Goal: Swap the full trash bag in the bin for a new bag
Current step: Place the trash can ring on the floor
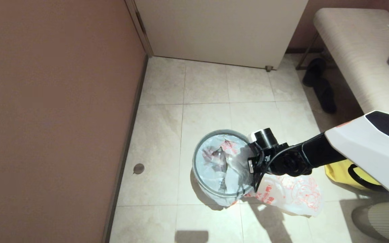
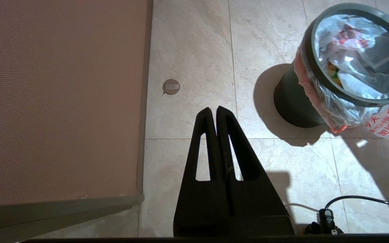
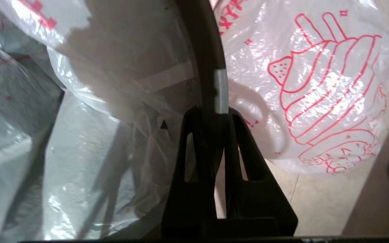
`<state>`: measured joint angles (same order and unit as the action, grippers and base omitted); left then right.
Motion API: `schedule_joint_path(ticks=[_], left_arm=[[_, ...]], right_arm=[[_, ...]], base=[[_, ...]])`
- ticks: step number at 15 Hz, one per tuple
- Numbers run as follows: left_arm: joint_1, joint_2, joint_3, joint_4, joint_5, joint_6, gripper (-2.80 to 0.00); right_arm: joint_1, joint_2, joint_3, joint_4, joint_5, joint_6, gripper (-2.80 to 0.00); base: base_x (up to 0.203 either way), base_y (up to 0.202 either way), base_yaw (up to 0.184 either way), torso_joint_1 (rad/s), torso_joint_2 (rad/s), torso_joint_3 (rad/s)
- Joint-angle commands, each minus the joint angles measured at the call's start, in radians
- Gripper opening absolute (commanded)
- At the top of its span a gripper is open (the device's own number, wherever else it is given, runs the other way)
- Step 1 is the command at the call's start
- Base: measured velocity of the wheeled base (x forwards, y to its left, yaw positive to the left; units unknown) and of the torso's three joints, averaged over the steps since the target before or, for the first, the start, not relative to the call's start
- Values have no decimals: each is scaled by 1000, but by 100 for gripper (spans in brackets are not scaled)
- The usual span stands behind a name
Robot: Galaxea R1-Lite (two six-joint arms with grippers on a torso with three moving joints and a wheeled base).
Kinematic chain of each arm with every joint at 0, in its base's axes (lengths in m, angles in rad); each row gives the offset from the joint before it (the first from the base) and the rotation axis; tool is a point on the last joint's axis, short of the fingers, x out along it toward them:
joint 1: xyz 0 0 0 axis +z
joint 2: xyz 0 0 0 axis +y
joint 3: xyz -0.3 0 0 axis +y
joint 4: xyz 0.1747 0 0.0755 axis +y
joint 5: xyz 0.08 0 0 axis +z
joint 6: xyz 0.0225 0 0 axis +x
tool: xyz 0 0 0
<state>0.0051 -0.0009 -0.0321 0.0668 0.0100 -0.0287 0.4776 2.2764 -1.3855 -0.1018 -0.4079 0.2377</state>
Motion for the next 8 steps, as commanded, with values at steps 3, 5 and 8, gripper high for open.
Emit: schedule_joint_path(ticks=[3,5,8], left_arm=[[1,1,0,1,1,0,-280],[1,1,0,1,0,0,-280],[1,1,0,1,-1,0,-280]], right_arm=[[4,-40,16,-2,-6,-1,-280],[10,-78,42,-1,-9,-2,-280],[29,-116,71,25,-8,-2,-280]], base=[[0,0,0,0,0,0],[0,0,0,0,0,0],[0,0,0,0,0,0]])
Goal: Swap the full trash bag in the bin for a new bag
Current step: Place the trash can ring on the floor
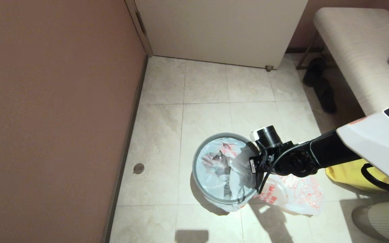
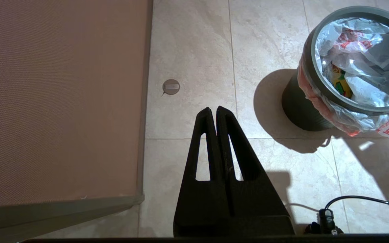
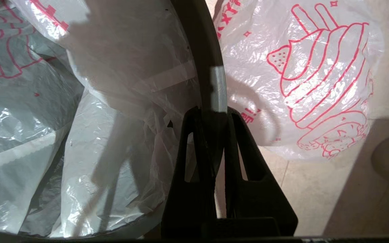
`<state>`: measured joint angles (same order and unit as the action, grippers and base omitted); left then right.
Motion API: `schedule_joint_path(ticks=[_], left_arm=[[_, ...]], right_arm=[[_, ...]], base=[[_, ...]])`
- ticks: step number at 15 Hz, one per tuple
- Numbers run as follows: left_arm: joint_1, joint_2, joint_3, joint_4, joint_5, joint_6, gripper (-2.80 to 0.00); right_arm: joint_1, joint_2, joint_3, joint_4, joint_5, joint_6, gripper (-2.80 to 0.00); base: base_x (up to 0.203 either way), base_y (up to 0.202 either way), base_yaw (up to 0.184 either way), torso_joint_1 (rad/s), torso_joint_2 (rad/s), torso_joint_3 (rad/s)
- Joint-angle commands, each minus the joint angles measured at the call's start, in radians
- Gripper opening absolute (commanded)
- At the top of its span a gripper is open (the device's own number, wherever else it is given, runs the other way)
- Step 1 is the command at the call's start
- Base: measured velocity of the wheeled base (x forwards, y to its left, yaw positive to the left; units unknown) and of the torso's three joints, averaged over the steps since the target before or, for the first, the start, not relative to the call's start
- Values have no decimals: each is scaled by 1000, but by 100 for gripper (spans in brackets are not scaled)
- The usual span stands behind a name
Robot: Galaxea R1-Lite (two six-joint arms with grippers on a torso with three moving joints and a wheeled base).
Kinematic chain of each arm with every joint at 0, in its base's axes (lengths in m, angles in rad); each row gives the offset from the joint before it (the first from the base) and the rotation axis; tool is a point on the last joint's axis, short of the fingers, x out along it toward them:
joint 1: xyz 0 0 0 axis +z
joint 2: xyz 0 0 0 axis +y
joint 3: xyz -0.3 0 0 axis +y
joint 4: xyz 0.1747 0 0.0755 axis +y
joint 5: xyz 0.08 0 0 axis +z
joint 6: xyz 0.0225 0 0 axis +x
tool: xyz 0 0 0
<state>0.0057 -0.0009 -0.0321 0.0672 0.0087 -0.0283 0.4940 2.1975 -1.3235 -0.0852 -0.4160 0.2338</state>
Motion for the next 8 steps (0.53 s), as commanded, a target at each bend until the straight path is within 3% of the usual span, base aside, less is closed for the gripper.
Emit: schedule_joint_path(ticks=[1,8], left_arm=[[0,1,0,0,2,-1,-280],[0,1,0,0,1,-1,-280]], right_arm=[[18,-48,10,23,2,5,-280],[84,-40,-17,45,40,9,-280]], base=[[0,0,0,0,0,0],[0,0,0,0,0,0]])
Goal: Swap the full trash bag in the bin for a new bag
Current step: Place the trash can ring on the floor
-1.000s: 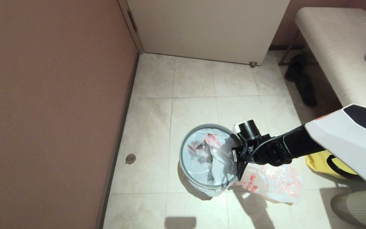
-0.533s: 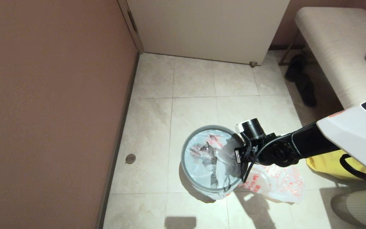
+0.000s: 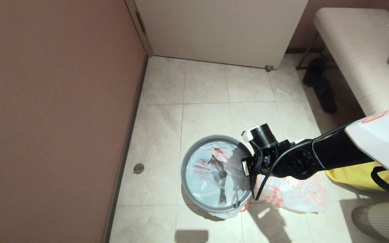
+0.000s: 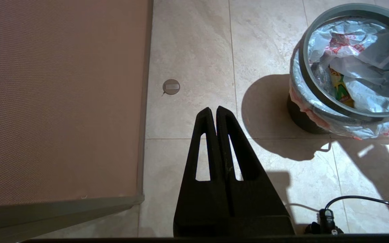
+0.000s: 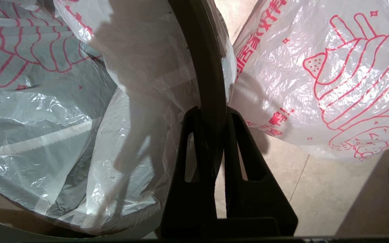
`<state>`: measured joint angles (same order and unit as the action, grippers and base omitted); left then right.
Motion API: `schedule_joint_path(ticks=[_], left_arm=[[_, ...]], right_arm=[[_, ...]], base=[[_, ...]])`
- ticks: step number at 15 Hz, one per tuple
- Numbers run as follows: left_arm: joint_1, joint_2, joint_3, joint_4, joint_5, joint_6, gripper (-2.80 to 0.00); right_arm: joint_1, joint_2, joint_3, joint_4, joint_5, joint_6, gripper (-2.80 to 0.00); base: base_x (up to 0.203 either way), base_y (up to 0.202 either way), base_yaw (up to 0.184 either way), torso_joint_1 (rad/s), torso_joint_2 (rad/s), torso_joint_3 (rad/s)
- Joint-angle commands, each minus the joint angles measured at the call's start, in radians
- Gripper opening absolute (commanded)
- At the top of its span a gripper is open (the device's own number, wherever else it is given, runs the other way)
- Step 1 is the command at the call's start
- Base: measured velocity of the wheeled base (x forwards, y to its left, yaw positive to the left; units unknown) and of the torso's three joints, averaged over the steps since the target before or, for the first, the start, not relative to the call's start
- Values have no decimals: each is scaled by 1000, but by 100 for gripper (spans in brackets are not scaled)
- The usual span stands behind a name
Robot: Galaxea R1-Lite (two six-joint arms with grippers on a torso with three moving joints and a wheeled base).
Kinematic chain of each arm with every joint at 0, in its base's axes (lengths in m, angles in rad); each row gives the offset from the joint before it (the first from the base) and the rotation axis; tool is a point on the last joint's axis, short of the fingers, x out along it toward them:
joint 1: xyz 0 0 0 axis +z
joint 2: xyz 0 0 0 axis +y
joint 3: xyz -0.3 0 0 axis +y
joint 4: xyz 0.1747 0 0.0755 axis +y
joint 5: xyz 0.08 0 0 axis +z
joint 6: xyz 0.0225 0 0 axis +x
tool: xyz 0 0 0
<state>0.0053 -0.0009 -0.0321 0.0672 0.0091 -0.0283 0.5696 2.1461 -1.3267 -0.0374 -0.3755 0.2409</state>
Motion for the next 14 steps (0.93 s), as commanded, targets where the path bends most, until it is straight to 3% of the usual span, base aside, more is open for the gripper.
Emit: schedule_joint_path(ticks=[1,7,8,14], left_arm=[[1,1,0,0,1,-1,-280],[1,1,0,0,0,-1,-280],[1,1,0,0,1,-1,-280],[1,1,0,0,0,-1,-280]], right_arm=[[10,19,-24,-2,-2,2,-280],[-54,35,-21,-6,4,3,-280],[-53,41,-20,-6,6,3,0],[-45,66,-3,-22,-3,0,0]], base=[[0,0,0,0,0,0],[0,0,0,0,0,0],[0,0,0,0,0,0],[0,0,0,0,0,0]])
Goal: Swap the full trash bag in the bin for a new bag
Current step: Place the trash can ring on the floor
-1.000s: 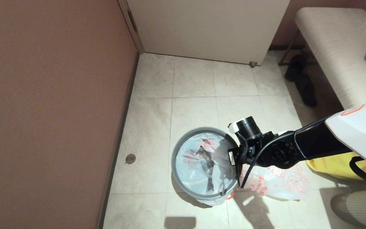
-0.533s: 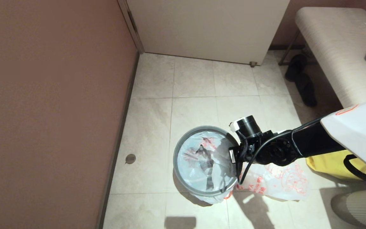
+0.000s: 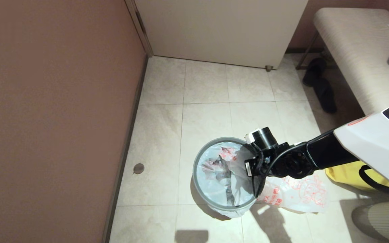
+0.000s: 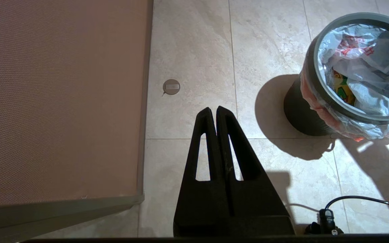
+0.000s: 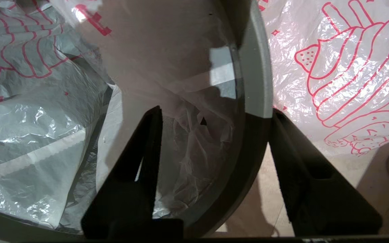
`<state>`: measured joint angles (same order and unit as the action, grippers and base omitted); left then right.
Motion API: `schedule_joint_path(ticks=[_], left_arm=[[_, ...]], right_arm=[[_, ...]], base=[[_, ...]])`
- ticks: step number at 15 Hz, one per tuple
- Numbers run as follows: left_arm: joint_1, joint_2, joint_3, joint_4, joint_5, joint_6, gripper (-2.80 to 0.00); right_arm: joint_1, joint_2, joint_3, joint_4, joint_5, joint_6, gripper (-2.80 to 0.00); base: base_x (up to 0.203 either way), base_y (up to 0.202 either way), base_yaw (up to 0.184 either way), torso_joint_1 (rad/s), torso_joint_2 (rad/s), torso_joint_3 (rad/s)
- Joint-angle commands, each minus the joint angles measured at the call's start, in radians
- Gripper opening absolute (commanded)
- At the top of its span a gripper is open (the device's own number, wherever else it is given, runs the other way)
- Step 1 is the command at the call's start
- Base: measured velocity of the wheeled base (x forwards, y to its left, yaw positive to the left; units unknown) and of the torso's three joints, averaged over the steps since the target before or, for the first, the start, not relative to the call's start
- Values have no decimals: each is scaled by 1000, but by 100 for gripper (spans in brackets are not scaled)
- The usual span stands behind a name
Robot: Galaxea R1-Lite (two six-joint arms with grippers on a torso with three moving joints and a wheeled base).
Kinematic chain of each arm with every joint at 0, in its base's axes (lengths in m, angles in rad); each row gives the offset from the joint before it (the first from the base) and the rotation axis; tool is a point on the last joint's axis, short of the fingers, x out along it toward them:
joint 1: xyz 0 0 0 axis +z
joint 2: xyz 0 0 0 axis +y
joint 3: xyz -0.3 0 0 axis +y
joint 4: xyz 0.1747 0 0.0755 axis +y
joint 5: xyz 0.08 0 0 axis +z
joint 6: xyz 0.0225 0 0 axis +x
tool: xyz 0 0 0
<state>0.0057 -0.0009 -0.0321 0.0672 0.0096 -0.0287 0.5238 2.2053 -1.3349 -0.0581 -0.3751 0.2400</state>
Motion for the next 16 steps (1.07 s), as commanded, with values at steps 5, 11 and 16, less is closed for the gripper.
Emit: schedule_joint_path(ticks=[5,11,16], left_arm=[[0,1,0,0,0,0,-280],[0,1,0,0,0,0,-280],[0,1,0,0,0,0,-280]], right_arm=[[-5,13,6,-74,-50,-5,0],[-11,1,29,-77,-102,-7,0],[-33,7,29,-118,-111,-19,-280]], base=[[0,0,0,0,0,0],[0,0,0,0,0,0],[0,0,0,0,0,0]])
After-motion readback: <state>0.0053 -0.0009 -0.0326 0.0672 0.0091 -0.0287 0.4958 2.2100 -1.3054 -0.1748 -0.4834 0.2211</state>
